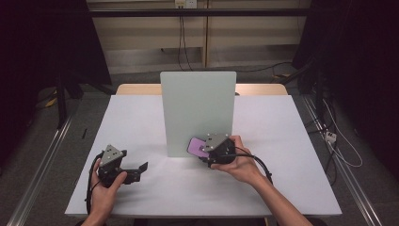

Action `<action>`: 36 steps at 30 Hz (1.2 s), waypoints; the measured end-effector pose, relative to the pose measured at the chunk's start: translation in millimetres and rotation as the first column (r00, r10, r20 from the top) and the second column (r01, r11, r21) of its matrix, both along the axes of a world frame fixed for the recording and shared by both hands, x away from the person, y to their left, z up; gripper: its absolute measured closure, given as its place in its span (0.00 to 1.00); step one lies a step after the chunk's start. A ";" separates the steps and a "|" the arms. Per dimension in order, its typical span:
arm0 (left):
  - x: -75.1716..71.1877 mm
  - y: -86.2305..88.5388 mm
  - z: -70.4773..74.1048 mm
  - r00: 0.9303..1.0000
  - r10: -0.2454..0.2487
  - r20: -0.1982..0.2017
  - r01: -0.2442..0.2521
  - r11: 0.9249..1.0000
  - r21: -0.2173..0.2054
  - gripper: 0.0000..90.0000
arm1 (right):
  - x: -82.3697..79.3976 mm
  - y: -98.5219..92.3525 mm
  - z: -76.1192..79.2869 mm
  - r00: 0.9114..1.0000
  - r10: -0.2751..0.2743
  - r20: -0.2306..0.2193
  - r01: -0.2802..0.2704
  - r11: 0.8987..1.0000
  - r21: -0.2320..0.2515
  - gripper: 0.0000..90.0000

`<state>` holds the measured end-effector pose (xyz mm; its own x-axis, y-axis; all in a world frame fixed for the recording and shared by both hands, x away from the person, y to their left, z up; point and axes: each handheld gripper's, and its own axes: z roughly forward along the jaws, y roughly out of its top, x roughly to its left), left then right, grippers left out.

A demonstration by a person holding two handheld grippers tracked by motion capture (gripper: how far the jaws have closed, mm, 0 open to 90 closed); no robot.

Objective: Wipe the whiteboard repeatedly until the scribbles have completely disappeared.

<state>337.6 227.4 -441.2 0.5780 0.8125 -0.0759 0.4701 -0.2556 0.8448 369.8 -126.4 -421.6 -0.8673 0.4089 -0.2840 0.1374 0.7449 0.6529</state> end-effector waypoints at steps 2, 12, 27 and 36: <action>0.0 0.3 0.1 1.000 0.000 0.001 0.000 1.000 -0.001 0.05 | -1.2 2.9 -3.7 1.000 0.008 -0.003 -0.008 1.000 -0.012 0.46; 0.1 0.0 -0.4 1.000 0.003 -0.003 -0.003 1.000 0.000 0.05 | 3.8 -28.5 28.0 0.993 -0.091 0.074 0.086 0.994 0.069 0.46; -0.2 0.8 -0.6 1.000 0.001 -0.003 -0.001 1.000 0.000 0.05 | 15.2 -47.4 69.9 0.969 -0.198 0.149 0.172 0.970 0.173 0.46; 1.9 1.3 -2.6 1.000 0.004 -0.014 -0.004 1.000 -0.007 0.05 | 9.0 -35.9 42.5 0.986 -0.153 0.064 0.141 0.978 0.153 0.46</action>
<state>339.5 228.7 -443.8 0.5733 0.8145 -0.0892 0.4829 -0.2480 0.8398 378.8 -162.4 -379.1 -0.7731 0.5725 -0.2731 0.1847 0.6150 0.7666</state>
